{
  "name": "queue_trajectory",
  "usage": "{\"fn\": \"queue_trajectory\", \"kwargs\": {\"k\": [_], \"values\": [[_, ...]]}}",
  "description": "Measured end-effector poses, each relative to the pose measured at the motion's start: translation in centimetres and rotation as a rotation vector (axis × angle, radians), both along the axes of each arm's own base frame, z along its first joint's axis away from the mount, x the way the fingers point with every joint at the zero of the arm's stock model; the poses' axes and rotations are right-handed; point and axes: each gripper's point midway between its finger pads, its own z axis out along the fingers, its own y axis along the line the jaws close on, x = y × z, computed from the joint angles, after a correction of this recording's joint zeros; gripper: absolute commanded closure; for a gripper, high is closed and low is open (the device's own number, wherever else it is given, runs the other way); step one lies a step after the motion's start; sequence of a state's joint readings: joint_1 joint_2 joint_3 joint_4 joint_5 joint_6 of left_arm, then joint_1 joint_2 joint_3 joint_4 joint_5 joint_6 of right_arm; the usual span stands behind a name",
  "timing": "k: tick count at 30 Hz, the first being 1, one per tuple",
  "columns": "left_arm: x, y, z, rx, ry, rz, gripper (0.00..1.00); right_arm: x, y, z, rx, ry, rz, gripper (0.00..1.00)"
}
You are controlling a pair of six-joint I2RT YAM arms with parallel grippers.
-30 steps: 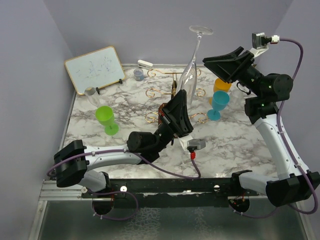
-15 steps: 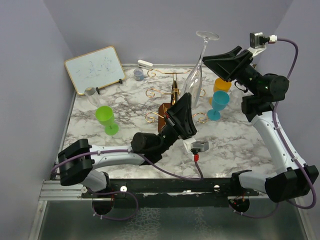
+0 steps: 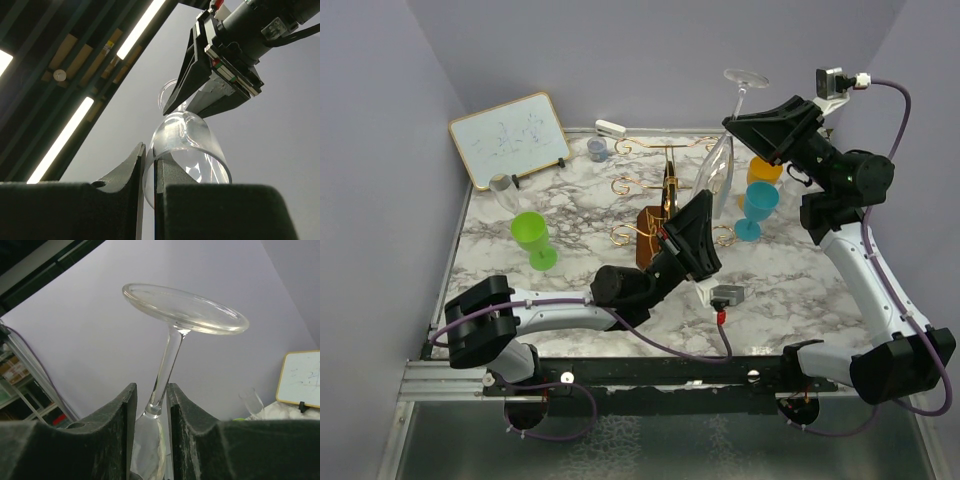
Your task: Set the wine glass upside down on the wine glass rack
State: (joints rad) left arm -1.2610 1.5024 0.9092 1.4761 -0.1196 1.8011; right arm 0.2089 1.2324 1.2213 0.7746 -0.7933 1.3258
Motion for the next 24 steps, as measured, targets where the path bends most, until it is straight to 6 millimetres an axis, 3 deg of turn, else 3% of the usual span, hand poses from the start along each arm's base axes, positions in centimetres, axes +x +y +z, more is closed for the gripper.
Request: {"fn": "queue_trajectory", "kwargs": {"k": [10, 13, 14, 16, 18, 22, 24], "values": [[-0.2, -0.3, 0.1, 0.008, -0.019, 0.014, 1.00, -0.1, 0.0, 0.0, 0.019, 0.028, 0.015, 0.97], [-0.2, -0.3, 0.0, 0.012, -0.022, 0.019, 0.97, 0.1, 0.0, -0.3, 0.023, 0.041, 0.019, 0.99], [-0.1, -0.4, 0.0, 0.014, -0.022, 0.021, 0.92, 0.1, 0.0, -0.4, 0.024, 0.045, 0.021, 0.99], [-0.1, -0.4, -0.1, 0.016, -0.021, 0.026, 0.58, 0.1, 0.0, -0.6, 0.027, 0.050, 0.023, 0.99], [0.0, -0.5, -0.2, 0.025, -0.022, 0.034, 0.33, 0.2, 0.0, -0.6, 0.031, 0.053, 0.023, 0.99], [0.9, -0.7, -0.5, 0.043, 0.019, 0.059, 0.14, 0.9, 0.0, -0.6, 0.009, 0.059, -0.004, 0.99], [1.6, -0.6, -0.5, 0.051, 0.050, 0.082, 0.12, 1.7, 0.1, 0.2, -0.009, 0.045, -0.033, 0.99]]}}
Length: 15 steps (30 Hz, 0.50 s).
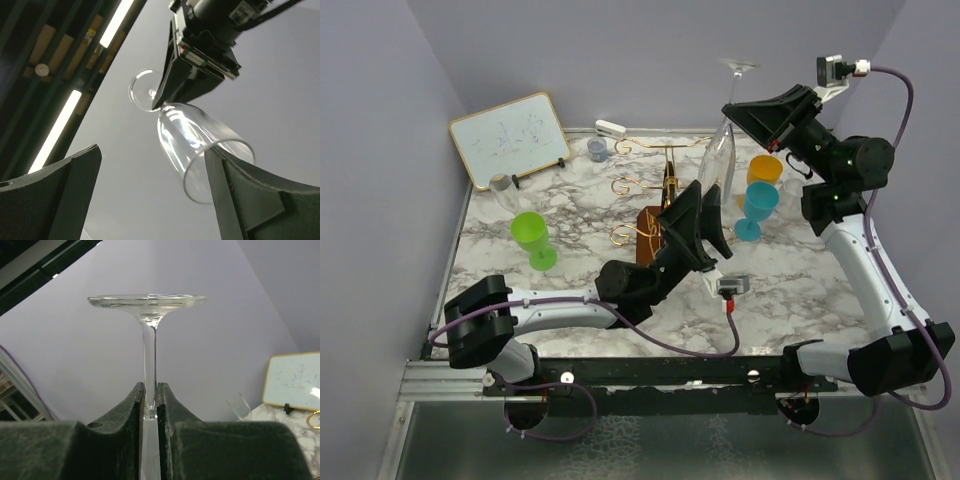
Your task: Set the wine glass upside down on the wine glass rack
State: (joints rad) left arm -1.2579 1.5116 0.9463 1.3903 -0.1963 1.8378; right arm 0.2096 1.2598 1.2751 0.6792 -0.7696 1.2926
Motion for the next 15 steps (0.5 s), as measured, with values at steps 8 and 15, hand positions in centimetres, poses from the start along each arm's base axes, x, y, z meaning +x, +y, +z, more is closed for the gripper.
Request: {"fn": "queue_trajectory", "kwargs": {"k": [8, 15], "values": [[1.4, 1.8, -1.4, 0.035, 0.109, 0.050, 0.12, 3.0, -1.9, 4.7, 0.003, -0.090, -0.144, 0.99], [5.3, 4.3, -2.9, 0.044, 0.360, 0.131, 0.11, 6.4, -4.5, 6.1, -0.049, -0.116, -0.328, 0.99]]}}
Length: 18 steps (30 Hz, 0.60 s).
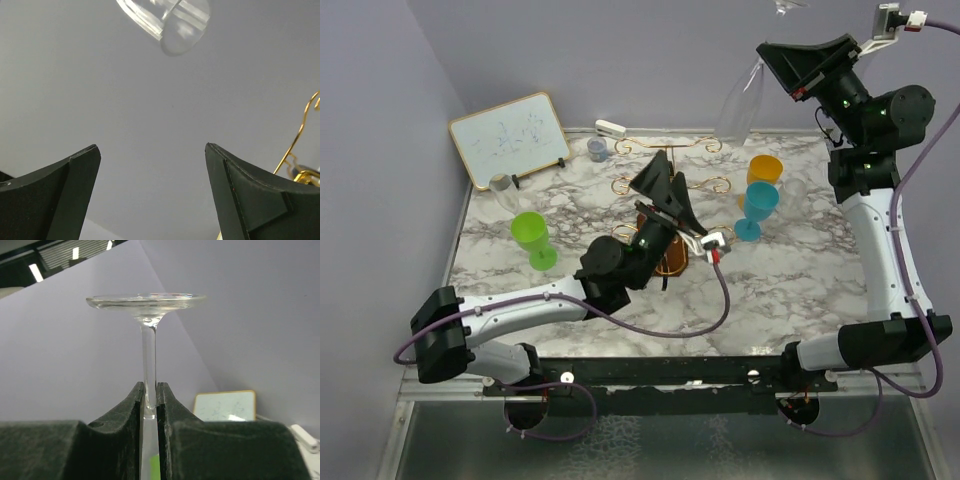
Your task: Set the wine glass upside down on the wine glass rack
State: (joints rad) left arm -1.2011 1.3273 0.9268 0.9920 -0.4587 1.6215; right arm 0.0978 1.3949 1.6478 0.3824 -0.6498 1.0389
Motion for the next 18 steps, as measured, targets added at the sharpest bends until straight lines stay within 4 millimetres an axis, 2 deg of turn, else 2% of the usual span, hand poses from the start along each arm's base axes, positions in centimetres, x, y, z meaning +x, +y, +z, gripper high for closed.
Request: {"fn": "queue_trajectory", "kwargs": {"k": [2, 6, 9, 10, 11, 14, 18], "values": [[2.1, 1.1, 0.5, -0.038, 0.115, 0.040, 0.11, 0.9, -1.0, 0.1, -0.028, -0.005, -0.058, 0.99], [5.7, 4.8, 3.2, -0.167, 0.326, 0.104, 0.09, 2.9, -3.9, -0.8, -0.089, 0.001, -0.195, 0.99], [6.8, 8.4, 5.4, -0.288, 0.455, 0.121, 0.07, 4.6, -6.0, -2.9, -0.136, 0.030, -0.307, 0.99], [6.9, 9.5, 6.2, -0.326, 0.479, 0.123, 0.04, 5.0, -6.4, -3.8, -0.148, 0.044, -0.333, 0.99], [6.9, 10.7, 6.9, -0.372, 0.519, 0.111, 0.02, 5.3, -6.7, -4.7, -0.159, 0.054, -0.357, 0.99], [6.4, 13.8, 8.2, -0.470, 0.589, 0.090, 0.00, 5.8, -7.5, -9.5, -0.204, 0.108, -0.412, 0.99], [6.5, 17.7, 8.6, -0.595, 0.689, 0.076, 0.00, 6.2, -8.2, -16.5, -0.261, 0.164, -0.462, 0.99]]}}
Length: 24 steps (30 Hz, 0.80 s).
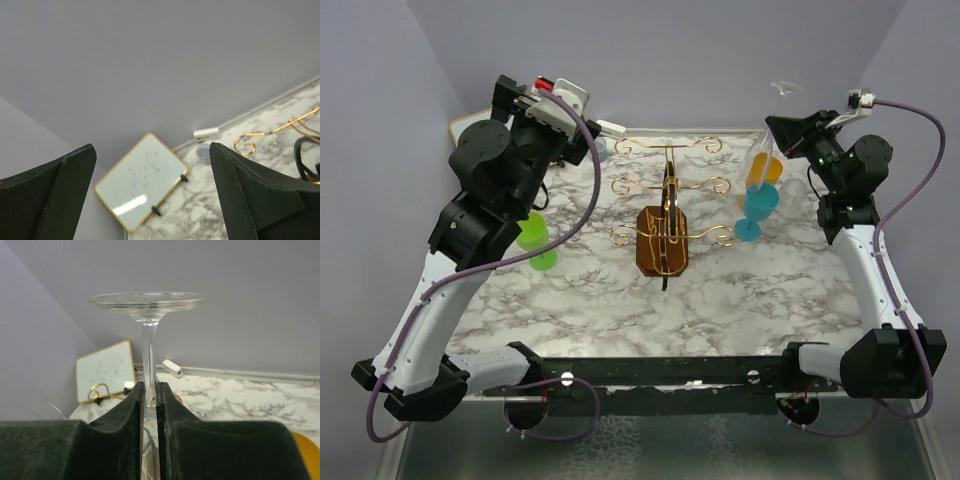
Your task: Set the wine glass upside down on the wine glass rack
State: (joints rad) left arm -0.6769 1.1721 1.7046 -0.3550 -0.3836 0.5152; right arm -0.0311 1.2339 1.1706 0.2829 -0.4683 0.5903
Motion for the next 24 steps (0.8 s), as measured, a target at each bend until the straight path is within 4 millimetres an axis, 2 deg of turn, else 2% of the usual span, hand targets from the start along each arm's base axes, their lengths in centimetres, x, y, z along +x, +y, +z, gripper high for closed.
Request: {"fn": "queue_trajectory", "kwargs": {"k": [1, 3, 7, 10, 13, 20, 24], "values": [[0.1, 0.9, -0.4, -0.025, 0.030, 0.002, 0.00, 0.2, -0.1, -1.6, -0.018, 0.017, -0.007, 0.99], [0.0, 2.0, -1.8, -0.049, 0.093, 0.000, 0.00, 0.5, 0.0, -3.6, -0.057, 0.024, -0.010, 0.99], [-0.5, 2.8, -4.9, -0.057, 0.190, -0.016, 0.01, 0.2, 0.9, -5.3, -0.140, -0.057, -0.004, 0.99], [-0.4, 3.6, -7.0, -0.054, 0.247, 0.005, 0.00, 0.3, 1.8, -5.9, -0.183, -0.074, 0.015, 0.99], [0.3, 3.9, -8.2, -0.058, 0.284, 0.029, 0.00, 1.0, 2.2, -6.0, -0.209, -0.085, 0.030, 0.99], [3.3, 4.7, -10.9, -0.092, 0.379, 0.089, 0.00, 2.1, 1.9, -7.1, -0.242, -0.076, 0.015, 0.99], [4.6, 5.6, -12.3, -0.125, 0.429, 0.124, 0.00, 3.6, 2.2, -8.4, -0.238, 0.008, 0.032, 0.99]]}}
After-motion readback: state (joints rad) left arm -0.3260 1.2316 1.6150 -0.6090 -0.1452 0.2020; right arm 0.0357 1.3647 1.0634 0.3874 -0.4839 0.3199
